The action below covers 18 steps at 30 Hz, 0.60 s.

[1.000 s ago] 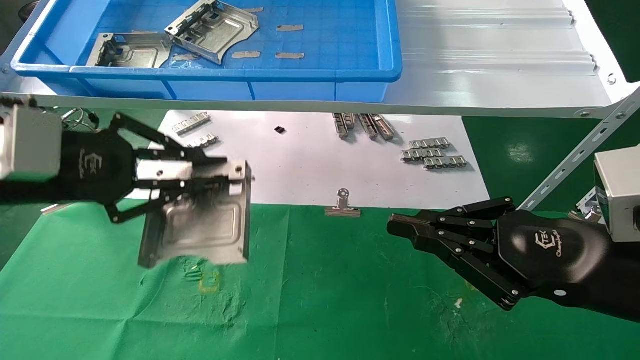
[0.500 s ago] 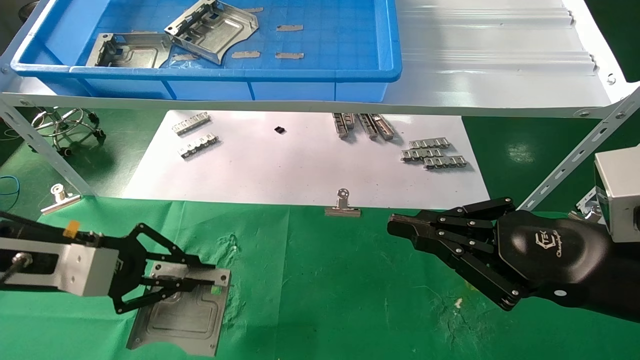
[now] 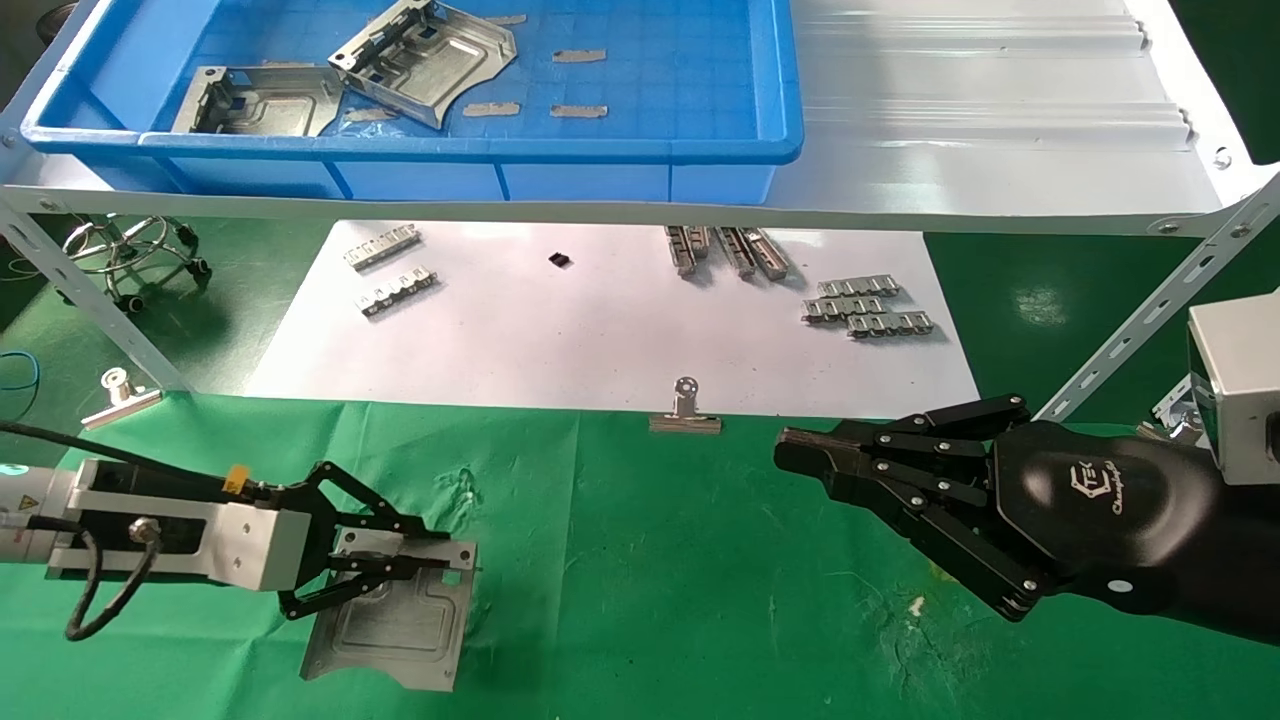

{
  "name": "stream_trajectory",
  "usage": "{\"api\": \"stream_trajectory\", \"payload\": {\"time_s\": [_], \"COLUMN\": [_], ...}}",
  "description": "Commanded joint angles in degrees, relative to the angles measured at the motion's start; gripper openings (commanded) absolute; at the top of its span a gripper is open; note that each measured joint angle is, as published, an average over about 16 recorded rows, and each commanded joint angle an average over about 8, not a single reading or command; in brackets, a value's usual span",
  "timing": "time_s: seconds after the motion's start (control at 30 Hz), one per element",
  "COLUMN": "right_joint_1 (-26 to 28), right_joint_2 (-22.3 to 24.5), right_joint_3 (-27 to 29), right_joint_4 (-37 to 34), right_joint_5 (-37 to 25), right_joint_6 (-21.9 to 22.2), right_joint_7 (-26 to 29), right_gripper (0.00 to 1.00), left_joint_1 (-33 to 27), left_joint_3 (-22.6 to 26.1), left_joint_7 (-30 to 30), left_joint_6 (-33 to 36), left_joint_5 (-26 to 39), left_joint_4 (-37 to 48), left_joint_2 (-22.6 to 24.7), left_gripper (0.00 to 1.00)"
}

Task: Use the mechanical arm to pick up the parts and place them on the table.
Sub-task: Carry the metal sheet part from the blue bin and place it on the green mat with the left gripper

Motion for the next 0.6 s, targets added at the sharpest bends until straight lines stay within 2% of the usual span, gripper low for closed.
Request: {"api": "stream_trajectory", "payload": {"time_s": [0.03,0.27,0.4,0.5,0.6], "right_joint_1": [0.0,0.0,0.0,0.0,0.0], "right_joint_2": [0.0,0.0,0.0,0.0,0.0], "right_joint_3": [0.0,0.0,0.0,0.0,0.0], "right_joint_4": [0.0,0.0,0.0,0.0,0.0], "right_joint_5": [0.0,0.0,0.0,0.0,0.0], "right_joint_6": [0.0,0.0,0.0,0.0,0.0], "right_joint_7": [0.0,0.0,0.0,0.0,0.0], "right_gripper": [0.0,0.0,0.0,0.0,0.0], "left_joint_1": [0.0,-0.3,-0.3,-0.3,-0.3], "left_joint_3": [0.1,0.1,0.0,0.0,0.0], "left_joint_7": [1.6,4.9,5.9,6.5,7.3], "left_joint_6": [-0.5,-3.2,-3.7,-3.5,-3.1], "left_joint_5": [0.2,0.7,0.6,0.6,0.6], "left_joint_4": [2.3,7.5,9.5,10.5,11.2], "left_joint_2": [1.1,3.7,4.6,5.0,5.4], "left_gripper": [0.0,0.0,0.05,0.19,0.49]}}
